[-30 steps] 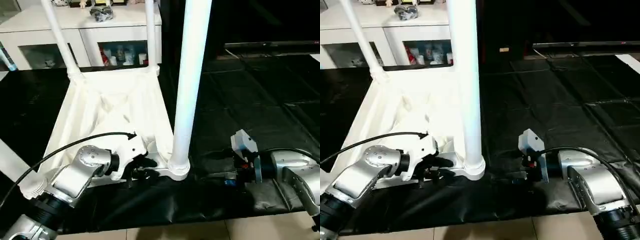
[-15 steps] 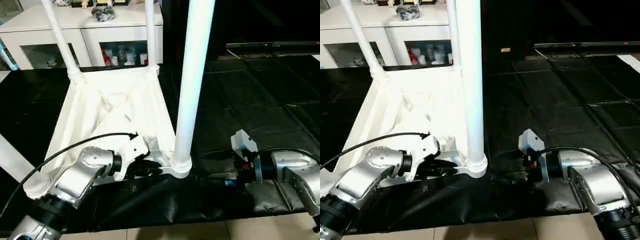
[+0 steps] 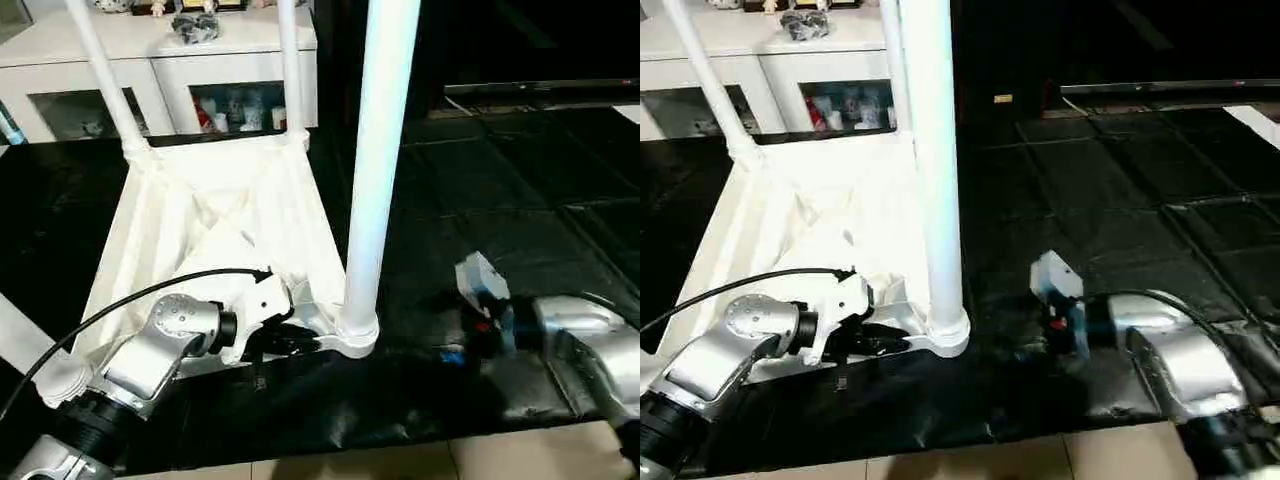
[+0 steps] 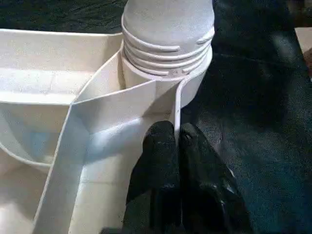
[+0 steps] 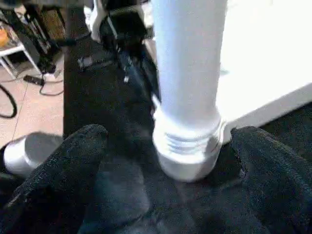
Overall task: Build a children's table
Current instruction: Rotate leg to tighten
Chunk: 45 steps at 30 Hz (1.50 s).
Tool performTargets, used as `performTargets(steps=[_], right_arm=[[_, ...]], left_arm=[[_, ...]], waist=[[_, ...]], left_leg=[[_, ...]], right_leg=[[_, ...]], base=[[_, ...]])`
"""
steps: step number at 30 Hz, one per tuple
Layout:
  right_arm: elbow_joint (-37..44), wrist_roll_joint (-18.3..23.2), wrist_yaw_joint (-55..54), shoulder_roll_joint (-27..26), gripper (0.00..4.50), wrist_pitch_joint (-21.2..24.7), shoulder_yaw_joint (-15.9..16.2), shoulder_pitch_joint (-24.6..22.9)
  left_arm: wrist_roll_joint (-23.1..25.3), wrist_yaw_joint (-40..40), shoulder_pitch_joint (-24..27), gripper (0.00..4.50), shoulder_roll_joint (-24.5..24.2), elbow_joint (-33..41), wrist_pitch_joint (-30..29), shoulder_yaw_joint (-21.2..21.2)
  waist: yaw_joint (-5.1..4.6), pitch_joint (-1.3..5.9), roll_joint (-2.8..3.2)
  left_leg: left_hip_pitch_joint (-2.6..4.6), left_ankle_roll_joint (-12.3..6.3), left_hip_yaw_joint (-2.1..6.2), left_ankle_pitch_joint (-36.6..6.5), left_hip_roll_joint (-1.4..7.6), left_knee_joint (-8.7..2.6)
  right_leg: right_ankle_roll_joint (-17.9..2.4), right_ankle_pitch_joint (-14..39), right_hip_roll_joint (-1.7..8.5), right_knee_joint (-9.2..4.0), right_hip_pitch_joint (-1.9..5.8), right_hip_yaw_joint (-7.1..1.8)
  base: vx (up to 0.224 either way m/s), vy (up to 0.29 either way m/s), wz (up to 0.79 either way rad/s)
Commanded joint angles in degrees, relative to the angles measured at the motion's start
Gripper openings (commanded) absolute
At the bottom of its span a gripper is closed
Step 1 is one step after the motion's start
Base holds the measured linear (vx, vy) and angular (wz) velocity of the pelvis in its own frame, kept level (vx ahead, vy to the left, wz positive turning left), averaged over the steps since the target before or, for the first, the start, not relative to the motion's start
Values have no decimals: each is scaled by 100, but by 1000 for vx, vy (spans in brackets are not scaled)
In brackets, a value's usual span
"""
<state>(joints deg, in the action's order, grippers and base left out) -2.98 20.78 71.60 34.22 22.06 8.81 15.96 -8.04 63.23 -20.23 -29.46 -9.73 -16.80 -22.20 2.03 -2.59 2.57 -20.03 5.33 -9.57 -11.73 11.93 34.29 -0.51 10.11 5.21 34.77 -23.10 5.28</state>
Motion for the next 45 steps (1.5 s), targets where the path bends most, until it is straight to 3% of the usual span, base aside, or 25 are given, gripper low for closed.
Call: performTargets(steps=[1,3,4,10,19,30,33,38,42,44,45], right_arm=[[-125,-30,69,-72,450,-171,105,172],[-233,-39,191,-110,450,-214,185,253],[-274,-38,248,-122,450,-222,218,284],[-923,-201,646,-360,432,-576,496,693],[-1366,-291,933,-568,345,-724,731,990],[-1910,-405,1147,-807,259,-919,871,1215],[-1936,-388,1189,-834,228,-895,870,1224],[-1844,-292,1271,-840,211,-752,863,1123],[-1428,-109,757,-935,203,-445,638,755],[-1377,-123,601,-974,202,-401,607,700],[-1347,-291,109,-1128,202,-531,536,593]], left_arm=[[172,382,40,1,-149,-208,38,-342],[230,546,-39,1,-179,-286,170,-432],[262,603,-71,1,-185,-320,217,-458],[538,1232,-484,0,-232,-621,812,-821],[755,1465,-836,0,-66,-1041,1238,-1011],[836,1609,-969,0,24,-1322,1504,-989],[846,1599,-961,0,37,-1350,1505,-961],[810,1327,-965,0,138,-1489,1229,-795],[396,558,-1093,0,611,-1692,480,-195],[342,448,-1122,0,678,-1705,390,-114],[259,176,-1201,0,820,-1763,211,56]], waist=[[47,334,-85],[47,340,-113],[55,346,-94],[131,342,-108],[310,370,-117],[313,369,-126],[313,377,-126],[324,361,-116],[372,339,-116],[395,357,-125],[360,330,-136]], left_leg=[[-55,-405,1,-1082,67,-393],[-56,-428,-8,-1002,76,-388],[-52,-428,-4,-989,73,-386],[-17,-362,-18,-1087,87,-395],[-13,-295,-32,-963,107,-395],[-14,-246,-20,-1049,112,-408],[-19,-266,-23,-999,115,-402],[-6,-258,-31,-1070,110,-405],[37,-229,-52,-1149,111,-410],[56,-210,-45,-1199,111,-409],[-13,-166,-22,-1272,89,-437]], right_leg=[[-992,2007,245,-484,311,-242],[-1056,1783,244,-462,310,-256],[-1089,1740,247,-447,316,-251],[-1081,1878,261,-468,299,-260],[-1192,1477,277,-403,321,-275],[-1115,1694,283,-420,316,-269],[-1181,1511,278,-396,318,-268],[-1157,1684,279,-420,312,-269],[-1057,1959,273,-470,279,-286],[-1065,2004,285,-477,277,-284],[-932,2233,278,-494,309,-259]], base=[[0,0,0],[0,0,0],[0,0,0],[0,0,0],[0,0,0],[0,0,0],[0,0,0],[0,0,0],[0,0,0],[0,0,0],[0,0,0]])
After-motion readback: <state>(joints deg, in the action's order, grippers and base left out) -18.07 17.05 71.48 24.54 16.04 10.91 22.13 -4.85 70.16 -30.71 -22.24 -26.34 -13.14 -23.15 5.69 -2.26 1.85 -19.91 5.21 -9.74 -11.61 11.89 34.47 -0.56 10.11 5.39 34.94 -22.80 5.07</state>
